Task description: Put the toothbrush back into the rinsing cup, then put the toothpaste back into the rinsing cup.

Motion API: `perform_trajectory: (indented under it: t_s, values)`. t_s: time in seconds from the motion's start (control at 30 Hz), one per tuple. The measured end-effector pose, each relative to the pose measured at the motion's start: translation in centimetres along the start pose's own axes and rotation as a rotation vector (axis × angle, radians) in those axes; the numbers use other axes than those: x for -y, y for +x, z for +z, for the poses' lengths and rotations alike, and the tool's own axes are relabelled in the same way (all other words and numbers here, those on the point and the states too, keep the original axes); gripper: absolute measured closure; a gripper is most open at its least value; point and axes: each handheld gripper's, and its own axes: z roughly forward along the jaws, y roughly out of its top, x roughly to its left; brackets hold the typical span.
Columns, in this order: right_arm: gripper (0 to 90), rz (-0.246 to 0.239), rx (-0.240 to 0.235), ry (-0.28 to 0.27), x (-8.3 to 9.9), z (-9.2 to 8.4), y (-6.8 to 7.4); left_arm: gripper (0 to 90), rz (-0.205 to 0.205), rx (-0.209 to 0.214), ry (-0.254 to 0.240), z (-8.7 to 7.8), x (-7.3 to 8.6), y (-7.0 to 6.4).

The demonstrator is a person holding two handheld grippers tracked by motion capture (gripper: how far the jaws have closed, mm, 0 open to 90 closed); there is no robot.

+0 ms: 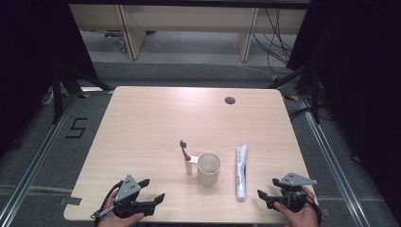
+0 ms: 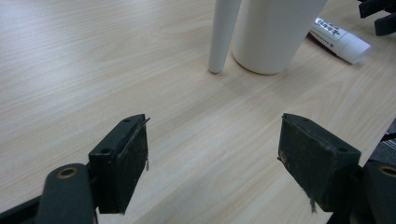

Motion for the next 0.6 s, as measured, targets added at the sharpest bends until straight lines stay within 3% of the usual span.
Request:
perform_trajectory:
  t_s: [0.23,0.3,0.6]
  values:
    - [23.7,-0.001,0.016,0.004,0.0,0.0,0.1,23.4,0.009,-0.007,0.023,-0.6,0.5,-0.4]
    - [23.7,-0.038,0.015,-0.006,0.0,0.0,-0.2,23.2,0.009,0.001,0.025,-0.6,0.7,-0.6]
    - [23.7,-0.036,0.014,-0.001,-0.1,-0.1,-0.1,22.4,0.035,0.016,0.058,-1.1,1.6,-1.5]
